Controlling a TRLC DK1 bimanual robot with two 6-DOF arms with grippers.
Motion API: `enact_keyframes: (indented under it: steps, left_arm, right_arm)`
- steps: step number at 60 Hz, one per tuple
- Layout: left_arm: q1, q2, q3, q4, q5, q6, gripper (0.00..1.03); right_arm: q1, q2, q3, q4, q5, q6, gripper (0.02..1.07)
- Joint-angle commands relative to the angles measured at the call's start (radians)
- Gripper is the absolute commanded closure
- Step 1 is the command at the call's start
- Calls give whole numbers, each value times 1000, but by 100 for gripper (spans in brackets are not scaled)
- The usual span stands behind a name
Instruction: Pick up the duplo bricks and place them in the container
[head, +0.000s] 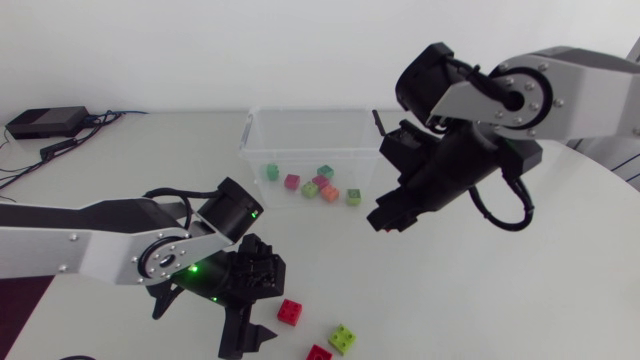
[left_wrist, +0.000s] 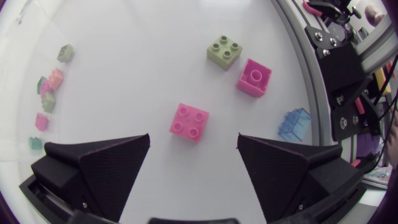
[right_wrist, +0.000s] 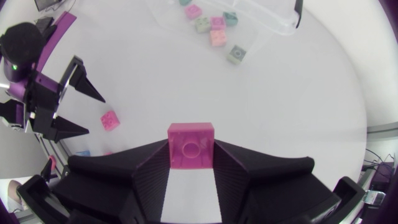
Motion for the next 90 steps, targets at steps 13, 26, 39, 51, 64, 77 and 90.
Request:
enact_keyframes:
  steps: [13,26,39,51,64,77,90]
  left_arm:
    - [-18,152,99,6,6,79,6]
    - [-36,223,126,5,15,79,20]
    - [-34,241,125,-4,27,79,90]
    - [-8,137,102,-67,27,79,101]
    - [122,-121,159,-141,47,72,101]
    - [251,-184,277,-95,130,-11,101]
    - [285,-99,353,160,145,-217,101]
  right_arm:
    - [-70,34,159,106,-57,10,75]
    - [-79,149,274,253,-68,48,74]
    - [-96,333,423,356,-66,71,56]
    - [-99,491,544,346,-48,76,12]
    - [-97,382,448,342,-48,47,7]
    - [-44,109,158,345,-31,2,7]
    - [24,-80,-83,329,-17,-22,7]
